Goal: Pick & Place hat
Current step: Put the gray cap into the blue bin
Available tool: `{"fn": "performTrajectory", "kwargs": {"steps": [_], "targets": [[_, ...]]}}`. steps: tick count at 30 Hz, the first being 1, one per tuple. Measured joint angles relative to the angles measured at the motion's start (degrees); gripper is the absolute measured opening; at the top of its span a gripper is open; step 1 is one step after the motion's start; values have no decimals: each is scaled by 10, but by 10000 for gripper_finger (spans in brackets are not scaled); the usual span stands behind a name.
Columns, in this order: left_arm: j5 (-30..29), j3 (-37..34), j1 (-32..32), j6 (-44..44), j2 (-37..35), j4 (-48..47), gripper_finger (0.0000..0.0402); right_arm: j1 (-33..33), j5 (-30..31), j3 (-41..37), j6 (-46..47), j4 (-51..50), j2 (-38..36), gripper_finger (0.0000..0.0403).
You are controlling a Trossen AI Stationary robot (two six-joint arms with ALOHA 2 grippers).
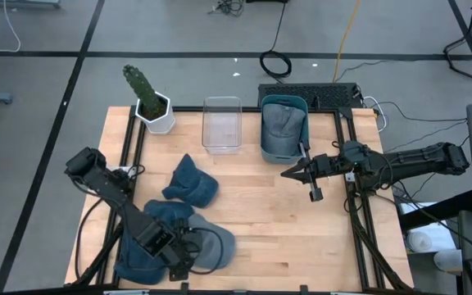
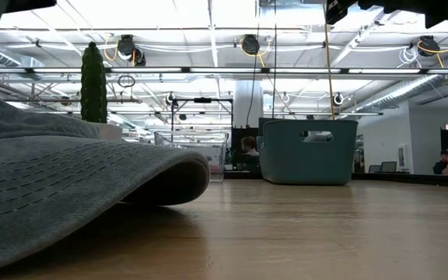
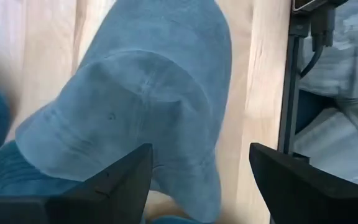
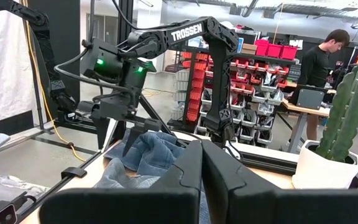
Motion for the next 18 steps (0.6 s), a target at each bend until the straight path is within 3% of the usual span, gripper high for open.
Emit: {"fn": "performTrajectory", "kwargs": {"steps": [11, 18], "targets": [[8, -61, -16, -62, 0, 12, 273, 0, 0, 0, 0, 0, 0, 0], [19, -108, -18, -61, 0, 121, 273, 0, 0, 0, 0, 1, 0, 0]]}}
